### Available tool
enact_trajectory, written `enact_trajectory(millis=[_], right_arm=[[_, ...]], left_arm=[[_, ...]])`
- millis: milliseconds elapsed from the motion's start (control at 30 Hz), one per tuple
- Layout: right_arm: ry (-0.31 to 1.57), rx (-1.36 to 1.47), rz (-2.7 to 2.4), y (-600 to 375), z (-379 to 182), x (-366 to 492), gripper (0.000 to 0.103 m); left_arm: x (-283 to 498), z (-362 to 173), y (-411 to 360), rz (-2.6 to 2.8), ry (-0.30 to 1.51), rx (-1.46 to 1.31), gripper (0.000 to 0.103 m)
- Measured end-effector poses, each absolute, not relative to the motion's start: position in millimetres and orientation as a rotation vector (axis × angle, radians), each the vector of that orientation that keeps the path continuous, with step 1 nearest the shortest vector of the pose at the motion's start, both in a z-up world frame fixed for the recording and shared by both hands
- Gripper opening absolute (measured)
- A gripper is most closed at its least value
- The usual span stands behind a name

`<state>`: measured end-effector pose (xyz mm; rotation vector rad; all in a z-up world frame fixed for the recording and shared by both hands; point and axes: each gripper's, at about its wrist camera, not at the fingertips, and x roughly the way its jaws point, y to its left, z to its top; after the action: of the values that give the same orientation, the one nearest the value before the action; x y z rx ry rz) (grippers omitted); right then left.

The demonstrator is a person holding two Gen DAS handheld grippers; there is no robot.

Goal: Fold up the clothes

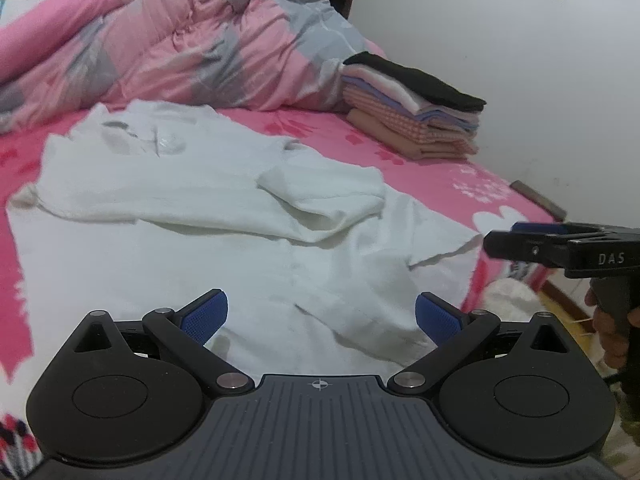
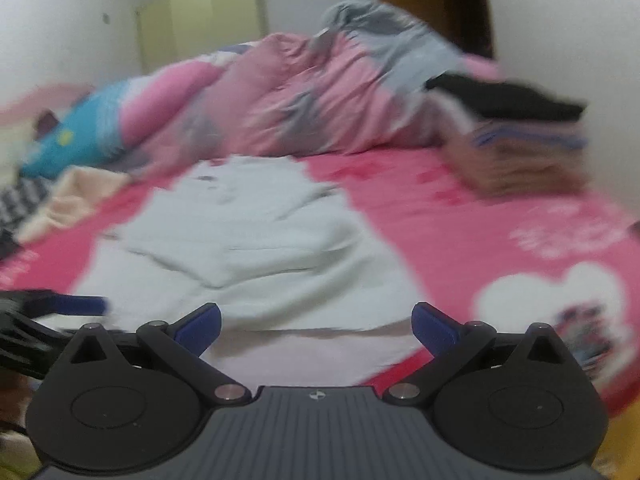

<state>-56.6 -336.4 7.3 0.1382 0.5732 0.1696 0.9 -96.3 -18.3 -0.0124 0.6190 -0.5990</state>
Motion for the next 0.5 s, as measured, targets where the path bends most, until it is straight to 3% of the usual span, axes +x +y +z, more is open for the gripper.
enact_trajectory(millis=[67,133,267,333,400,500], right_arm=[[0.606,0.182,0.237,-330,1,-50,0.093],[0.654,0.216,0.29,-324,-8,-42,0.073],[0.751,0.279,0.375,-314,-28,-30,0.051],[0.798,0.302,0.412,-311,-37,-25,0.022],[0.819,0.38,0.468,-311,-40,-26,0.017],[0.84,0.518,0.573,-311,-45,-27,0.017]], left_arm=[[-1,-18,-94,-0.577,0.606,0.007,0.101],[-1,-18,-90,-0.562,0.597,0.007,0.101],[-2,-16,-84,-0.539,0.583,0.004,0.101],[-3,-14,-81,-0.538,0.573,0.008,0.1],[-5,-12,-80,-0.558,0.564,0.016,0.099],[-7,-11,-82,-0.593,0.555,0.024,0.099]])
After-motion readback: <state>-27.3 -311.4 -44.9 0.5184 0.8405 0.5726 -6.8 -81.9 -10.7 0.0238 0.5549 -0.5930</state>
